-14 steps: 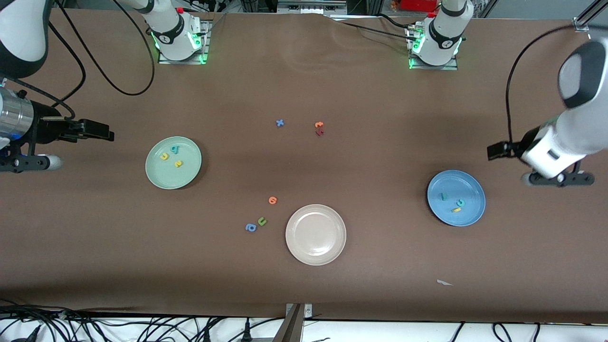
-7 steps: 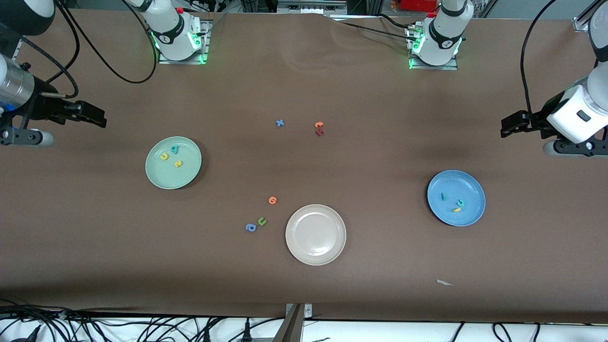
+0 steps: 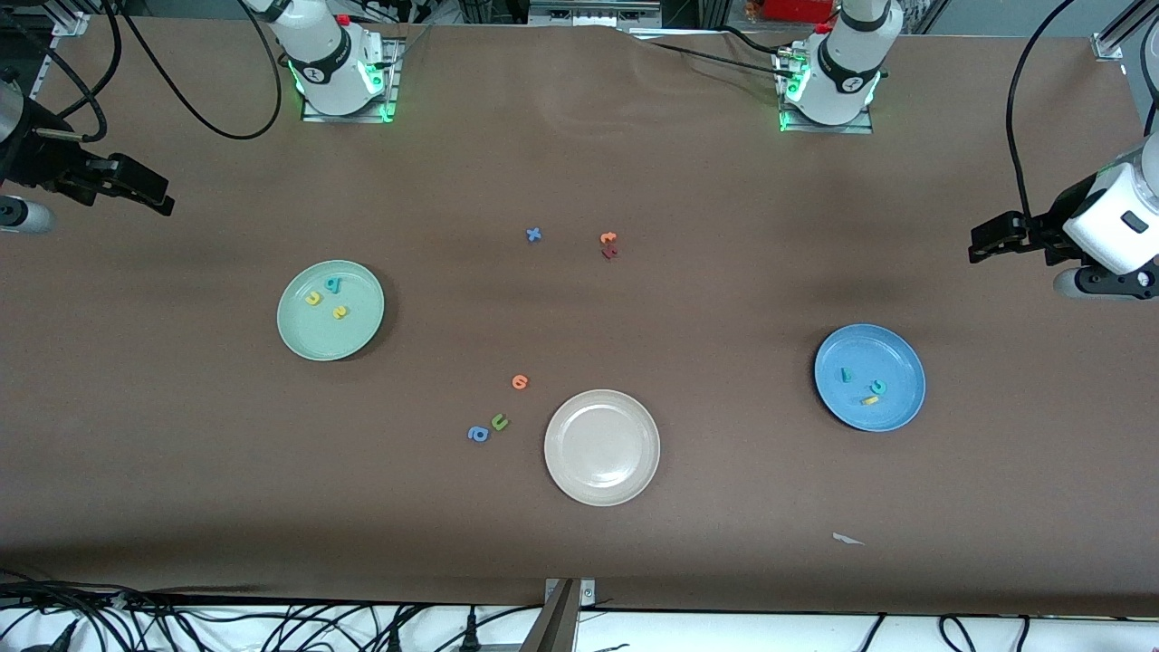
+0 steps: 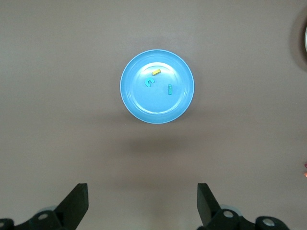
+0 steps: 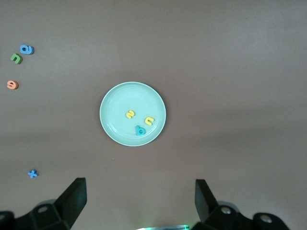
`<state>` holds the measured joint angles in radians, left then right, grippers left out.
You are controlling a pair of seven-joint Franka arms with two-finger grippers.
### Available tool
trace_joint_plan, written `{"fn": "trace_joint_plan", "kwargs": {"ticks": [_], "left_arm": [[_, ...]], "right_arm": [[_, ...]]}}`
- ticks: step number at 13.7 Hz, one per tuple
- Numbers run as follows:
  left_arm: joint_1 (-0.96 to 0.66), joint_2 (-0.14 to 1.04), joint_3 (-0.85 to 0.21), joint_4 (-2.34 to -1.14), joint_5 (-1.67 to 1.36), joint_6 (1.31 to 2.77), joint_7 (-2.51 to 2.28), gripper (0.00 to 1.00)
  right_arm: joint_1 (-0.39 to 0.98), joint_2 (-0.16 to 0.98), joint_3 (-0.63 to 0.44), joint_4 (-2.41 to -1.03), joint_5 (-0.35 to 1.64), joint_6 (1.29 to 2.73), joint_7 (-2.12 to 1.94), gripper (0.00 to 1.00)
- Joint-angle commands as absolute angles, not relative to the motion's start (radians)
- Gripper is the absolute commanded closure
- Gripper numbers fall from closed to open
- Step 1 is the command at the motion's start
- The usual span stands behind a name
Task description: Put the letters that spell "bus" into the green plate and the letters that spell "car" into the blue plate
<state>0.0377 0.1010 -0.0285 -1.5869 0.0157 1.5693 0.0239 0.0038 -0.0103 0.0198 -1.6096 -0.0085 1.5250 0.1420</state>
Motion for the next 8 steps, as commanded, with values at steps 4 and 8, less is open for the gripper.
{"fn": "trace_joint_plan", "kwargs": {"ticks": [4,8], "left_arm": [[0.040,0.075,-0.054,-1.589,-0.012,1.563,0.046,0.00],[0.052,0.077,-0.049,-1.598,-0.009,1.594,0.048,0.00]], "right_arm": [[-0.015,-0.006,0.023,-1.612,0.021,1.520,0.124,0.00],[-0.014,-0.006,0.025,-1.612,0.021,1.519,0.112,0.00]]}}
